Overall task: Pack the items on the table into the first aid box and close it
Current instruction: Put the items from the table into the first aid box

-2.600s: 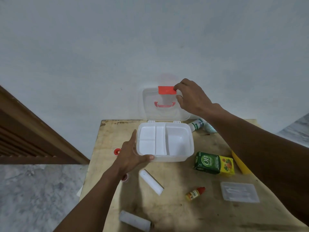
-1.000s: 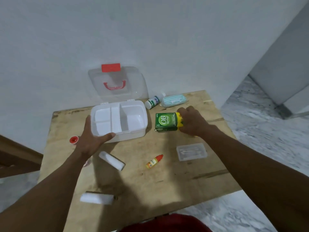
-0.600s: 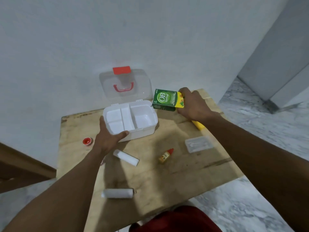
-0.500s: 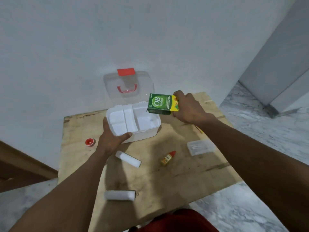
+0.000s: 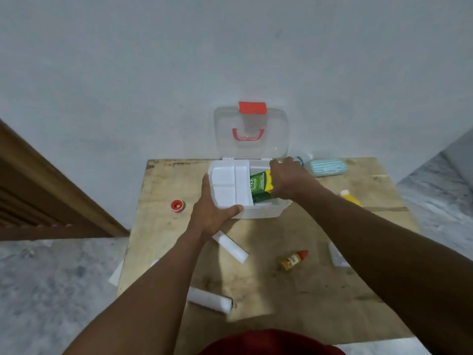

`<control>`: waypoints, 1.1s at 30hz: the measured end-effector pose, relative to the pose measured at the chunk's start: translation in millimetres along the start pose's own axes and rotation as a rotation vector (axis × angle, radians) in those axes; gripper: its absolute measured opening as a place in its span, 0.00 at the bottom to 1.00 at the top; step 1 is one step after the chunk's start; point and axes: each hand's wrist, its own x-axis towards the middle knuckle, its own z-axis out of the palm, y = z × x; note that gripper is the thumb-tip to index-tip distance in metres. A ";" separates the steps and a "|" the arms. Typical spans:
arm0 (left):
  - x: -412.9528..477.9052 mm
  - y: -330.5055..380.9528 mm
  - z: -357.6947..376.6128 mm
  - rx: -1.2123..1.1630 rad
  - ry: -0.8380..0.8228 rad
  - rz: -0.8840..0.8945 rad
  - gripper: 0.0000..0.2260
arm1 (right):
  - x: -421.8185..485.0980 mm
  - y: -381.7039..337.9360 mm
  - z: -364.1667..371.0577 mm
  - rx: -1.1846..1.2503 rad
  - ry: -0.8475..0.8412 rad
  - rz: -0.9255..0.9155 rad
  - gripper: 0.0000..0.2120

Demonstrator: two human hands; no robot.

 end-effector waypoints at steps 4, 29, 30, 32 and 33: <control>0.9 0.9 -0.8 0.016 -0.006 0.008 0.46 | 13.4 -11.8 21.1 0.134 0.018 -0.012 0.28; 5.1 -3.2 4.1 -0.003 0.026 0.008 0.47 | 48.8 -24.6 64.5 0.559 -0.045 -0.042 0.41; 5.3 -3.3 3.3 -0.003 0.018 0.013 0.46 | 46.6 -24.5 62.8 0.554 -0.044 -0.037 0.42; 5.5 -3.3 1.9 -0.002 0.010 0.021 0.45 | 41.0 -23.7 59.1 0.545 -0.040 -0.025 0.42; 5.3 -3.5 1.6 0.000 0.008 0.025 0.45 | 37.4 -22.6 56.7 0.545 -0.033 -0.015 0.42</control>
